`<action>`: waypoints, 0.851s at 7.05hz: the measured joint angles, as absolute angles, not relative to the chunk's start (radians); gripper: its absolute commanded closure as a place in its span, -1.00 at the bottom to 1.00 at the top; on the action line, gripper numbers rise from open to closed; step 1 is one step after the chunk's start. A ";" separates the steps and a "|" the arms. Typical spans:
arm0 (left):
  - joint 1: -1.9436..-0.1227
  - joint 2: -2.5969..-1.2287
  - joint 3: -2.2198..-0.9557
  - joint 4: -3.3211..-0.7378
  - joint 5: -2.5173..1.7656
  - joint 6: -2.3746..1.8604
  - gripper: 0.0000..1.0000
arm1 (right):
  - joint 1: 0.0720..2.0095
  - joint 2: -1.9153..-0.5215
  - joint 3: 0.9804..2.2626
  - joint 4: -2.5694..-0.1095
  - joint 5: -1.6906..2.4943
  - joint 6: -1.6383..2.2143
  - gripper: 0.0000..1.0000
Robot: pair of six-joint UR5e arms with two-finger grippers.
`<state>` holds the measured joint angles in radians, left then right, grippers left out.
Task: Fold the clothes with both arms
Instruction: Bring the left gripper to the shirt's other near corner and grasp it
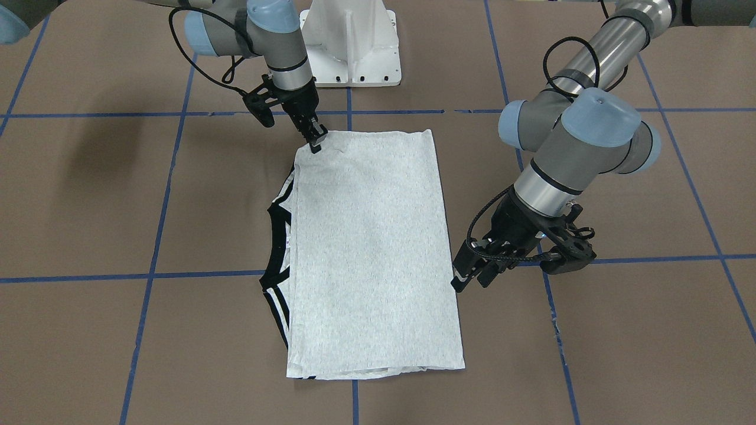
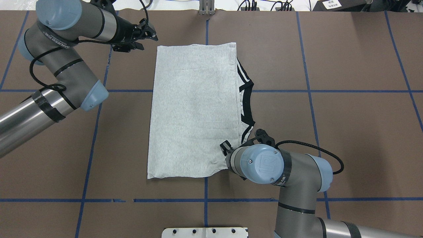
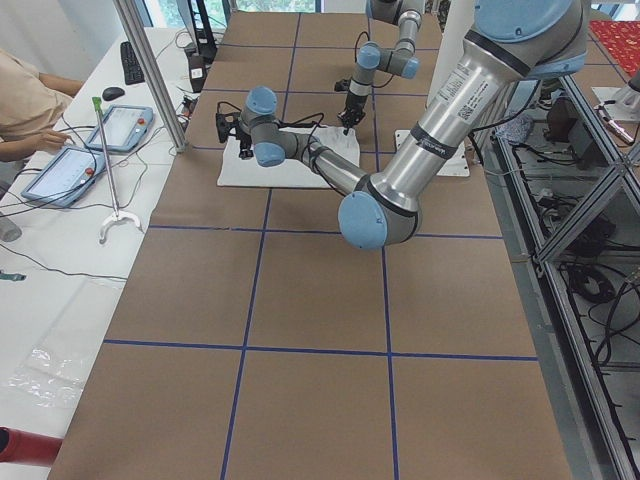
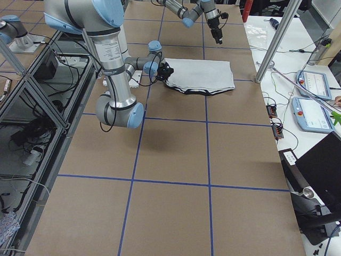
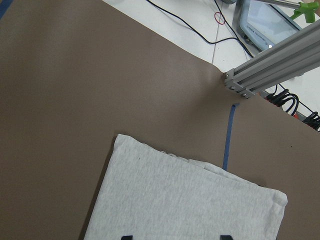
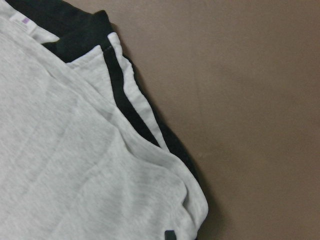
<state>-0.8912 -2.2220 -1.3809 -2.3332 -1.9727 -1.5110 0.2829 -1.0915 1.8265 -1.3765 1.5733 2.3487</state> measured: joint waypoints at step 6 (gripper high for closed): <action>-0.869 -2.139 -1.487 -2.325 -1.972 -1.563 -0.31 | 0.295 -1.094 1.852 -1.386 1.578 2.389 1.00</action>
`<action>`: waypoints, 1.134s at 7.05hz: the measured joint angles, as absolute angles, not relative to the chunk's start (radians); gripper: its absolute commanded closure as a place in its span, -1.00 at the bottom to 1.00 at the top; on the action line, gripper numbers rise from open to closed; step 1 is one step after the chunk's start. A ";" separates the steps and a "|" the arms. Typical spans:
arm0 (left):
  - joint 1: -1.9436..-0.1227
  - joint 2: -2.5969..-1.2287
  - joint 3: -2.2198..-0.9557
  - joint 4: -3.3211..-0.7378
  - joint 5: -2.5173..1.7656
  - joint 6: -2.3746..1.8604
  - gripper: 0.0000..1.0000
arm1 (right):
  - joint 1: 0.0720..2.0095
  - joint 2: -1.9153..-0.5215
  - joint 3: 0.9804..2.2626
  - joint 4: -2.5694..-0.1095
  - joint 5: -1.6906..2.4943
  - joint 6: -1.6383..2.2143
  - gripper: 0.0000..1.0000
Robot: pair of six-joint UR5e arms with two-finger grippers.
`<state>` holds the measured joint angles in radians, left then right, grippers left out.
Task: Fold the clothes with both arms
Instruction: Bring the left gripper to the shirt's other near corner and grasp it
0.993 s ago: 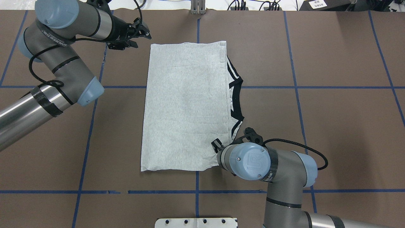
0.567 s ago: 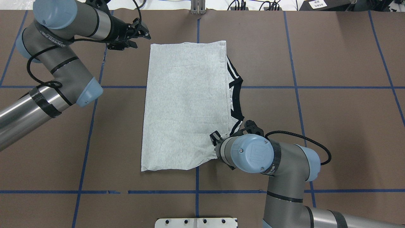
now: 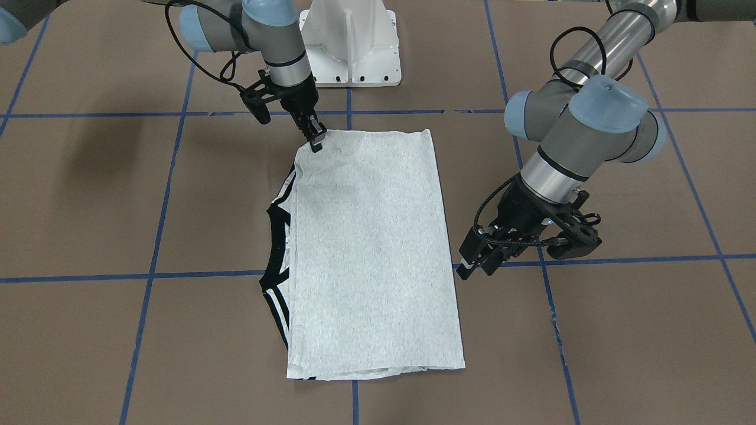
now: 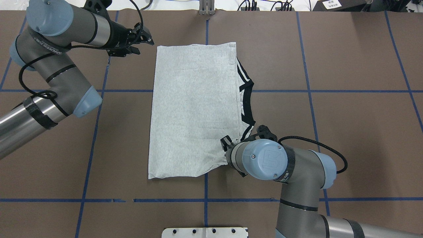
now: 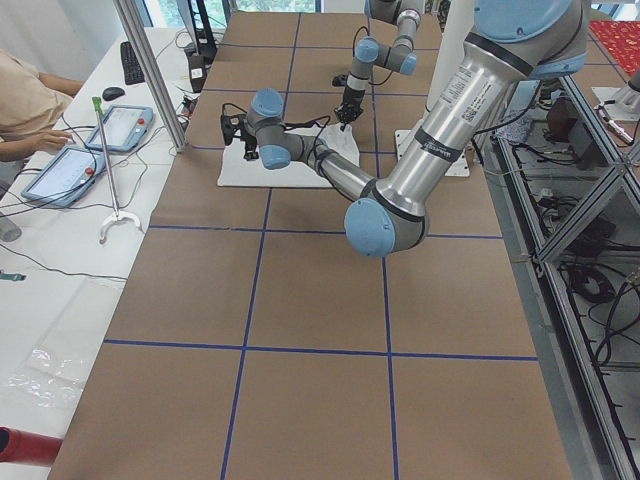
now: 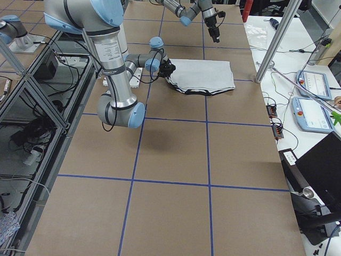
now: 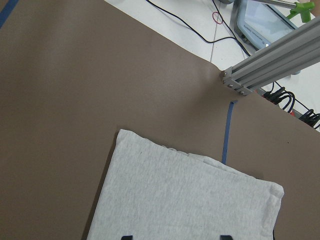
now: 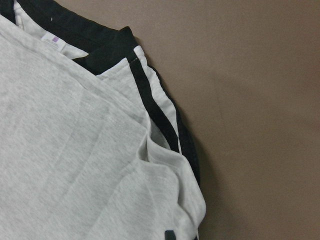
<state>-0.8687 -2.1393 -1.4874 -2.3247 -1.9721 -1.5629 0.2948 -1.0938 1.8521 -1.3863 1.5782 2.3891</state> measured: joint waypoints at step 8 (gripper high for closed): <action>-0.264 -1.774 -1.897 -2.179 -1.609 -2.064 -0.39 | 0.279 -1.116 1.854 -1.382 1.587 2.379 1.00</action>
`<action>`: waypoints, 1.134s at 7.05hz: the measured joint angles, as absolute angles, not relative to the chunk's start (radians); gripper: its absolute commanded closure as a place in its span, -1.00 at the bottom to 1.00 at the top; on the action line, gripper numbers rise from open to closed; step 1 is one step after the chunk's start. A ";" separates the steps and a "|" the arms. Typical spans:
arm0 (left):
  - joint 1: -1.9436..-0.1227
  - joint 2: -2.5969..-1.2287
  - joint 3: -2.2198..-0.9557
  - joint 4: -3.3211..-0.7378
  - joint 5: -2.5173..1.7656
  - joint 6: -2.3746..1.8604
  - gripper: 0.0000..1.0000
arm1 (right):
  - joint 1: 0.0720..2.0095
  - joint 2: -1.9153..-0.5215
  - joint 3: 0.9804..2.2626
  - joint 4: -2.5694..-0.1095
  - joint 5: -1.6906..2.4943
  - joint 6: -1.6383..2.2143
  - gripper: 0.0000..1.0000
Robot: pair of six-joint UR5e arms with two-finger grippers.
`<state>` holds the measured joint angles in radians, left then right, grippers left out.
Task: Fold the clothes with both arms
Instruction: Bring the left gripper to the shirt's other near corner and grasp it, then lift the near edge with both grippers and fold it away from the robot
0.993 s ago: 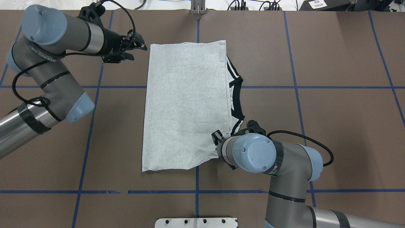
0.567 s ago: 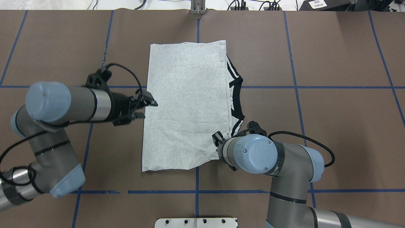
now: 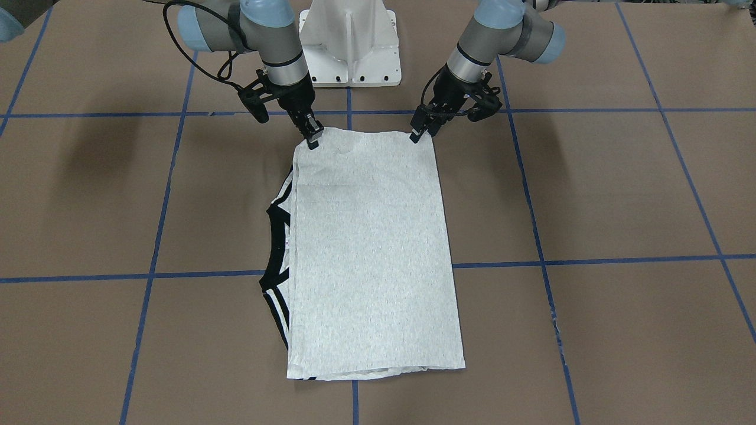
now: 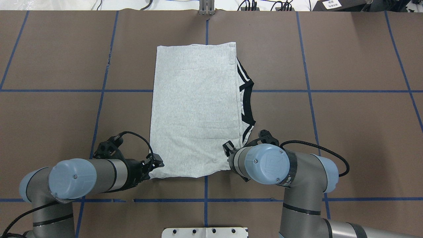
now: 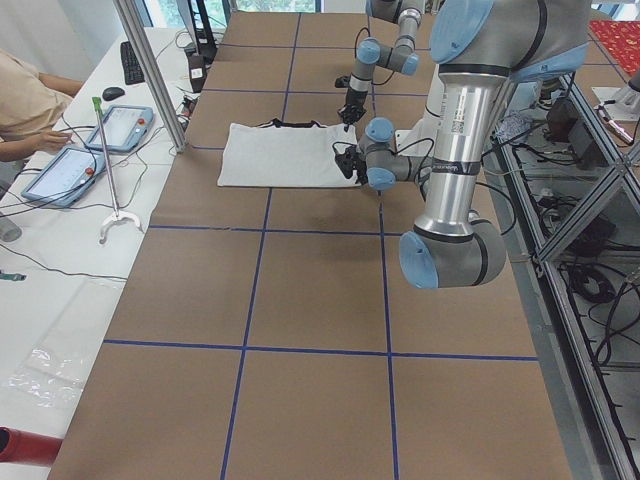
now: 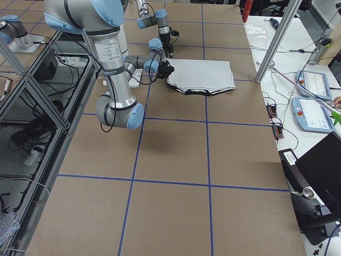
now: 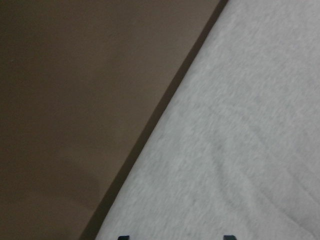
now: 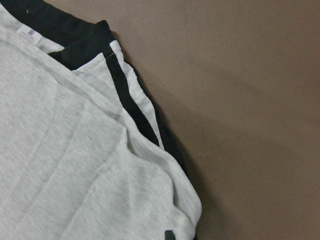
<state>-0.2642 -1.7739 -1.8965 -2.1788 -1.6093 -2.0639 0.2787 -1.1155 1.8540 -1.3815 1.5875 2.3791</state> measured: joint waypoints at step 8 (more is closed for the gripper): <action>-0.238 -1.767 -1.910 -2.126 -1.589 -2.077 -0.04 | 0.278 -1.117 1.862 -1.384 1.588 2.379 1.00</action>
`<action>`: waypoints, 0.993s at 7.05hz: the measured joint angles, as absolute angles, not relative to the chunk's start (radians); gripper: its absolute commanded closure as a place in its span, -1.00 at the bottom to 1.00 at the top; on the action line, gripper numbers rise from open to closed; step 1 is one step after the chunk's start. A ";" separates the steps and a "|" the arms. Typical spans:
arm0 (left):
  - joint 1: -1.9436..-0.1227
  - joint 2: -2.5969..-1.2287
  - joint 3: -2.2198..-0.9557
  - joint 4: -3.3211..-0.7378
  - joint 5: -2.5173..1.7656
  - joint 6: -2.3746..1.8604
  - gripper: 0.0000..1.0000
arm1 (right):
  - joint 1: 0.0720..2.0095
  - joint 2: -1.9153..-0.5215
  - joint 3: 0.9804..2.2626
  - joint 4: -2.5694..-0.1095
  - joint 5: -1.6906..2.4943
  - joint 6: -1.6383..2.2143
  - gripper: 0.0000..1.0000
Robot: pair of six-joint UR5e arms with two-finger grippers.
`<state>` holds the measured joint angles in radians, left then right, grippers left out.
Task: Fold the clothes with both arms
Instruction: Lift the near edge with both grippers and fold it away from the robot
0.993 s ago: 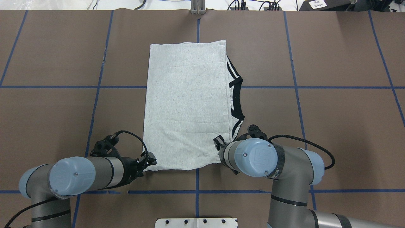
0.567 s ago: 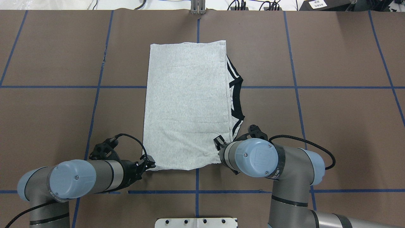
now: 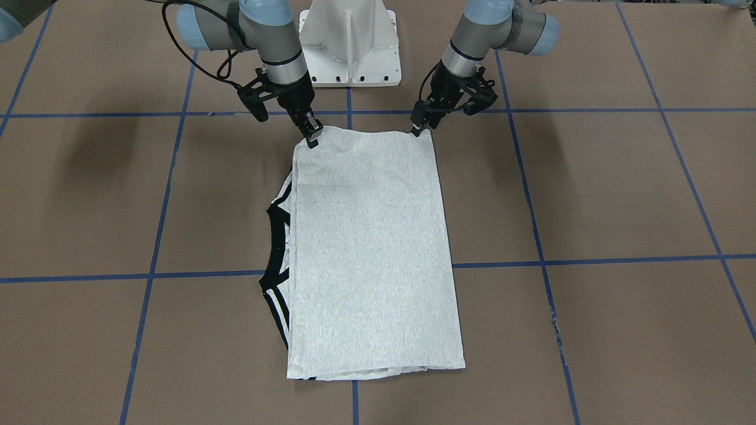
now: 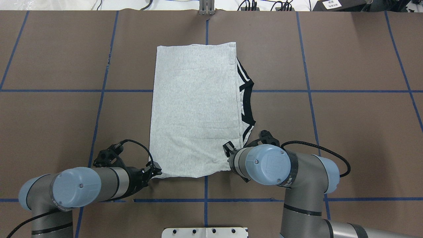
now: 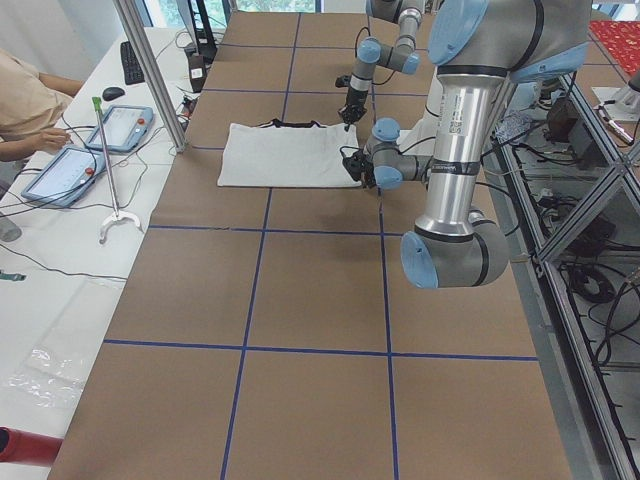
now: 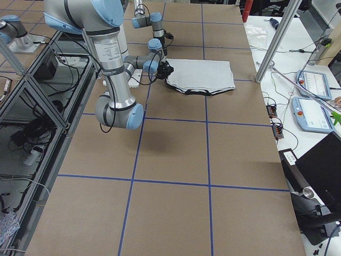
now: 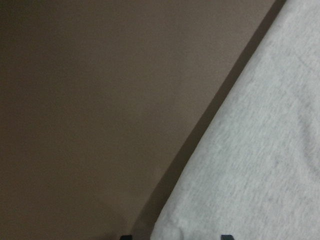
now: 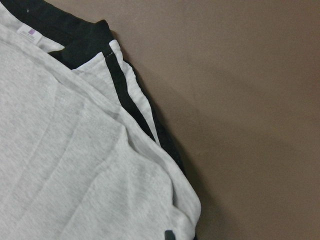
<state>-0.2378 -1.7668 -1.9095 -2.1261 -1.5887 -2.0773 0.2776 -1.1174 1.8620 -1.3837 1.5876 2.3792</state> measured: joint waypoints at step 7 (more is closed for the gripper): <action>-0.247 -1.737 -2.005 -2.122 -1.581 -2.077 1.00 | 0.272 -1.131 1.898 -1.386 1.588 2.383 1.00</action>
<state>-0.2470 -1.7372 -2.0054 -2.1218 -1.5807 -2.0768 0.2719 -1.1308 1.8978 -1.3857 1.5877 2.3830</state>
